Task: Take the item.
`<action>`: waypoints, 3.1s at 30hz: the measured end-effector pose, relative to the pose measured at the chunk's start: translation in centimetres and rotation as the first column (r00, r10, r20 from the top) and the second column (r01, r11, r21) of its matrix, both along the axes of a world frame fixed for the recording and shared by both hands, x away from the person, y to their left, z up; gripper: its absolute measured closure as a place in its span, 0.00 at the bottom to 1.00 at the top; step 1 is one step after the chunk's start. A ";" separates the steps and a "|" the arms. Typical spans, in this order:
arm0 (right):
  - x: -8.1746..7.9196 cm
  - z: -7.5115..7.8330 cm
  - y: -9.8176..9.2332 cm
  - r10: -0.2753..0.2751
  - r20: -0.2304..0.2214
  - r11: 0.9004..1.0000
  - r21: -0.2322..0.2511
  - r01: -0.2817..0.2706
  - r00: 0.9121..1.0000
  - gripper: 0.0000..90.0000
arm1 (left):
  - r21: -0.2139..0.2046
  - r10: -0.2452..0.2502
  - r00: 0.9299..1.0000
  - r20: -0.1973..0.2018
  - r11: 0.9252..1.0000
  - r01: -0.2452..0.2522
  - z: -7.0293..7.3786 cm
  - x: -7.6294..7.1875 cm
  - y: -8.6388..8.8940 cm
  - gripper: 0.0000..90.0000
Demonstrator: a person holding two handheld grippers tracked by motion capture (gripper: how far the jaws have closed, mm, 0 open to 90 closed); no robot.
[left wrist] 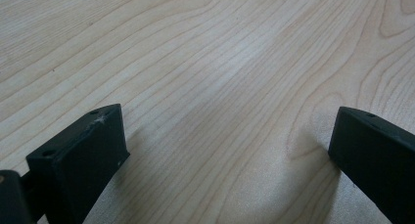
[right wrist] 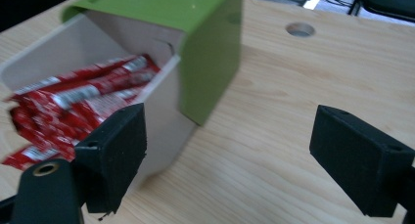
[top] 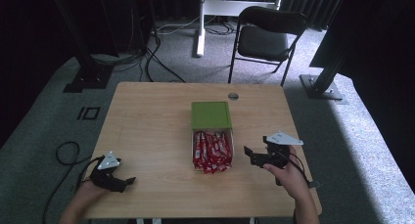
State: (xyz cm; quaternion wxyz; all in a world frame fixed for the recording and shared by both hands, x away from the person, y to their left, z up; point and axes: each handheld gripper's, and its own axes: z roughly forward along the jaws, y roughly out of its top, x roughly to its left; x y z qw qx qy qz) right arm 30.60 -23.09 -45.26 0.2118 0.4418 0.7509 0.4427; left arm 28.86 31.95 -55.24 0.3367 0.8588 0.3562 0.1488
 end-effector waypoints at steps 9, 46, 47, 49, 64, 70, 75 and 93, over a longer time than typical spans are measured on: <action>0.6 1.3 3.7 0.082 0.010 0.997 0.014 -0.082 0.997 0.16 | -0.001 0.000 1.000 0.000 1.000 0.000 0.0 0.0 0.0 0.02; 4.5 -1.2 12.7 0.114 -0.149 0.992 -0.031 -0.120 0.982 0.56 | 0.000 0.000 1.000 0.001 1.000 0.000 0.0 0.0 0.0 0.02; 4.5 -1.2 12.7 0.114 -0.149 0.992 -0.031 -0.120 0.982 0.56 | 0.000 0.000 1.000 0.001 1.000 0.000 0.0 0.0 0.0 0.02; 4.5 -1.3 12.9 0.107 -0.160 0.992 -0.043 -0.115 0.981 0.58 | 0.001 -0.001 1.000 0.001 1.000 0.001 0.0 0.0 0.0 0.02; 5.0 -3.0 14.1 0.013 -0.247 0.999 -0.034 -0.022 0.969 0.68 | 0.000 0.000 1.000 0.000 1.000 0.000 0.0 0.0 0.0 0.02; 4.9 -3.1 14.3 0.006 -0.230 0.995 -0.100 -0.029 0.973 0.84 | 0.000 0.000 1.000 0.000 1.000 0.000 0.0 0.0 0.0 0.02; 4.9 -2.7 14.1 0.014 -0.235 0.995 -0.090 -0.036 0.972 0.93 | 0.001 -0.001 1.000 0.001 1.000 0.001 0.0 0.0 0.0 0.02; 2.5 0.9 12.4 0.091 -0.155 0.996 0.034 -0.087 0.984 0.95 | 0.000 0.000 1.000 0.001 1.000 0.000 0.0 0.0 0.0 0.02</action>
